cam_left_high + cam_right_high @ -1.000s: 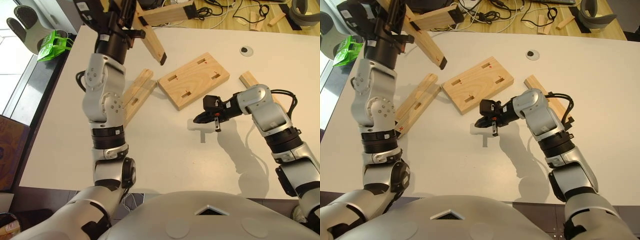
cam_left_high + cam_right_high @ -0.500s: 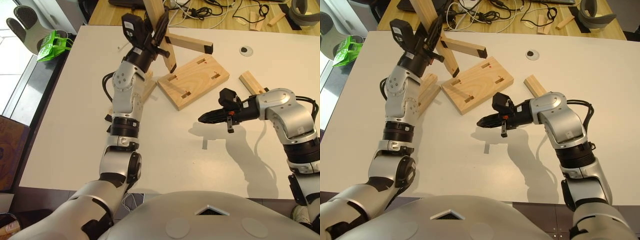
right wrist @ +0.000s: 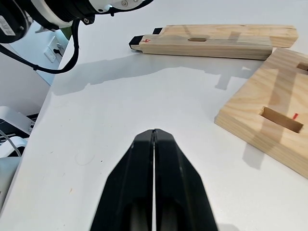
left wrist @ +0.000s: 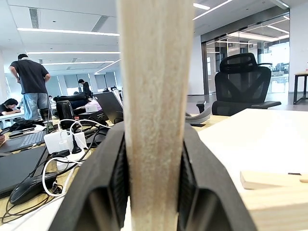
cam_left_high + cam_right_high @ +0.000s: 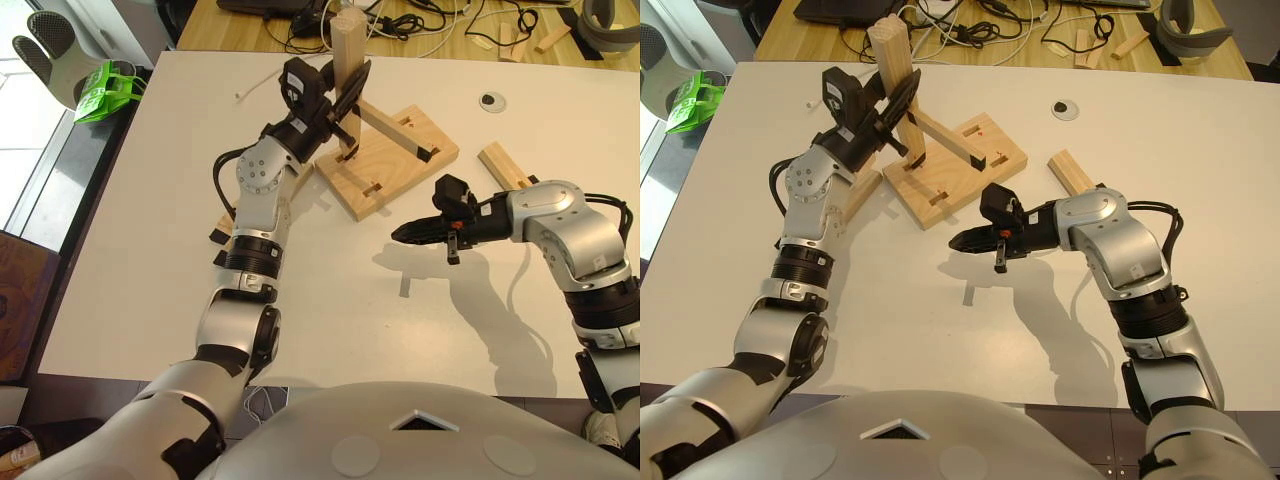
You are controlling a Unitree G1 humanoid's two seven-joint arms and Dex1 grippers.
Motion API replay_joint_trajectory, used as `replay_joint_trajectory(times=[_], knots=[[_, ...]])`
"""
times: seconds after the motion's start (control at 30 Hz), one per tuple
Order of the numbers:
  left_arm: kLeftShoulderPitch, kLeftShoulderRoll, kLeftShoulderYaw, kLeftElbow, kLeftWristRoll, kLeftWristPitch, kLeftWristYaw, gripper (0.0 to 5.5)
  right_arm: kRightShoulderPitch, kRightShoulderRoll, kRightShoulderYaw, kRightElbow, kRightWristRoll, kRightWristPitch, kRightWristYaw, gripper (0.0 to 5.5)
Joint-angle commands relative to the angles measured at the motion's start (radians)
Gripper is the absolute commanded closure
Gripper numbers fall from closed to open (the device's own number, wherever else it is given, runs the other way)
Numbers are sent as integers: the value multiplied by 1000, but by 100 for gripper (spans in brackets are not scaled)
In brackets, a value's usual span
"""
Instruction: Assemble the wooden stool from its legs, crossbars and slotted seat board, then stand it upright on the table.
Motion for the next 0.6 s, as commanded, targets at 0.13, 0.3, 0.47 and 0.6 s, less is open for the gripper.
replay_joint_trajectory(times=[0.13,0.3,0.47,0.6], knots=[[-18,44,-18,44,53,-77,-27,447,-7,-9,7,-2,15,4,-21,550],[3,47,-24,24,22,-56,-71,447,-12,-6,10,12,13,-3,-32,550],[26,54,-30,-40,-10,0,-119,447,-15,-1,11,27,14,-9,-43,550],[57,54,-45,-80,-19,47,-153,447,-19,5,9,31,22,-9,-48,550]])
